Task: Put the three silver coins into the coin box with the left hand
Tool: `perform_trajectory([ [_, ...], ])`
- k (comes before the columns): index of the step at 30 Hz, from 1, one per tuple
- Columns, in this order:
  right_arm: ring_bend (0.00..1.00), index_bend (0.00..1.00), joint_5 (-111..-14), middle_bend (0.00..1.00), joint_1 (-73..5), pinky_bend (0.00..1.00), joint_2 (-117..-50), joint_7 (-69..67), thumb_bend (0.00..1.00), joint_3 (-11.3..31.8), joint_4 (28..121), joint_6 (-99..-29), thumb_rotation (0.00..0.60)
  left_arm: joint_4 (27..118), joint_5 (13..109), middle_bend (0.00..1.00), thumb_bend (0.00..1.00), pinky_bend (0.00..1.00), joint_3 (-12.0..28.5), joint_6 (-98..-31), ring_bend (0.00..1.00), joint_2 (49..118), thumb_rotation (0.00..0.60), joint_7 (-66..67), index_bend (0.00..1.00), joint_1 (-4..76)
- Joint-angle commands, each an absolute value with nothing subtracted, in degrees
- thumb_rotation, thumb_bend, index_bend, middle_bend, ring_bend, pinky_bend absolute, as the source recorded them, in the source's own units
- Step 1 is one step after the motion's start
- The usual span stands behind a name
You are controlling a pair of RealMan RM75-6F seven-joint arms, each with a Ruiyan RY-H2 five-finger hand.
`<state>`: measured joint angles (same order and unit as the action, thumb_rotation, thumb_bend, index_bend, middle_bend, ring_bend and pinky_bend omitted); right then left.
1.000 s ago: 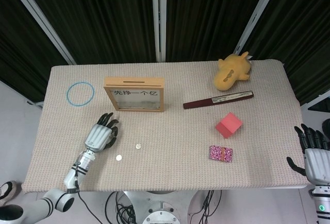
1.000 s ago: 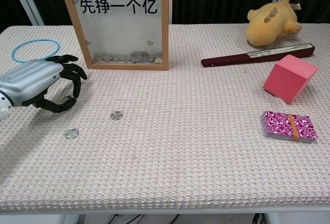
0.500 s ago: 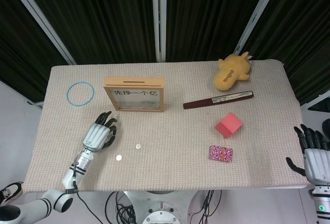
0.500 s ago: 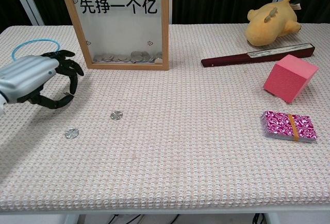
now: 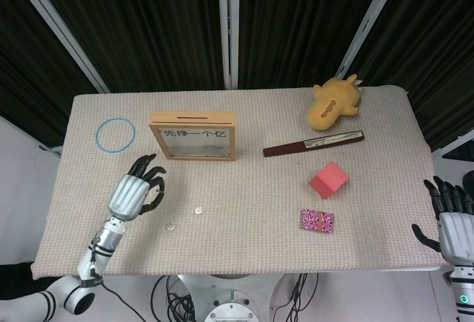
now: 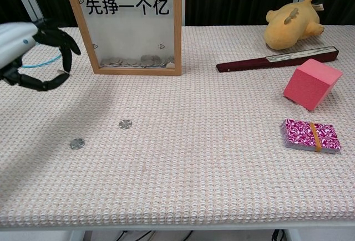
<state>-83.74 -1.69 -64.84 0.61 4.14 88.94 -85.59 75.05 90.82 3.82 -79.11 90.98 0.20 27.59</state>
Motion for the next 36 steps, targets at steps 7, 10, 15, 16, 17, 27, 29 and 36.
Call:
perform_trajectory([
  [7,0.00,0.00,-84.9,0.00,-1.7,0.00,-64.9,0.6,0.19,4.0,89.5,-86.4,0.600,101.3,89.7,0.33,0.48,0.14,13.7,-77.8,0.09,74.7,0.600,2.1,0.68,32.4],
  [10,0.00,0.00,-85.2,0.00,-1.5,0.00,-64.8,0.4,0.19,4.0,89.7,-87.0,0.600,103.4,83.4,0.33,0.48,0.14,18.4,-71.2,0.09,72.5,0.600,-0.4,0.68,36.6],
  [15,0.00,0.00,-85.0,0.00,-1.1,0.00,-64.3,0.0,0.19,4.1,89.9,-87.6,0.600,101.0,71.2,0.33,0.48,0.14,25.6,-61.3,0.09,71.7,0.600,-3.3,0.68,43.7],
  [16,0.00,0.00,-84.9,0.00,-1.0,0.00,-64.2,-0.1,0.19,4.2,89.9,-87.7,0.600,100.3,68.0,0.33,0.48,0.14,26.8,-59.1,0.09,71.9,0.600,-3.7,0.68,45.2],
  [17,0.00,0.00,-84.8,0.00,-1.0,0.00,-64.1,-0.2,0.19,4.2,89.9,-87.7,0.600,99.8,65.7,0.33,0.48,0.14,27.6,-57.7,0.09,72.1,0.600,-4.1,0.68,46.2],
  [27,0.00,0.00,-84.7,0.00,-1.3,0.00,-64.0,-1.5,0.21,4.0,89.0,-86.5,0.600,91.2,53.3,0.33,0.48,0.14,29.6,-51.6,0.09,77.1,0.600,-5.8,0.68,52.7],
  [29,0.00,0.00,-84.7,0.00,-1.3,0.00,-64.1,-2.0,0.21,4.0,88.8,-86.4,0.600,89.5,51.8,0.33,0.48,0.13,29.5,-51.2,0.09,78.2,0.600,-6.3,0.68,53.3],
  [36,0.00,0.00,-84.1,0.00,-1.0,0.00,-64.4,-3.0,0.21,4.1,87.8,-86.6,0.600,85.7,47.5,0.34,0.48,0.11,29.6,-52.4,0.09,82.1,0.600,-7.8,0.68,53.8],
])
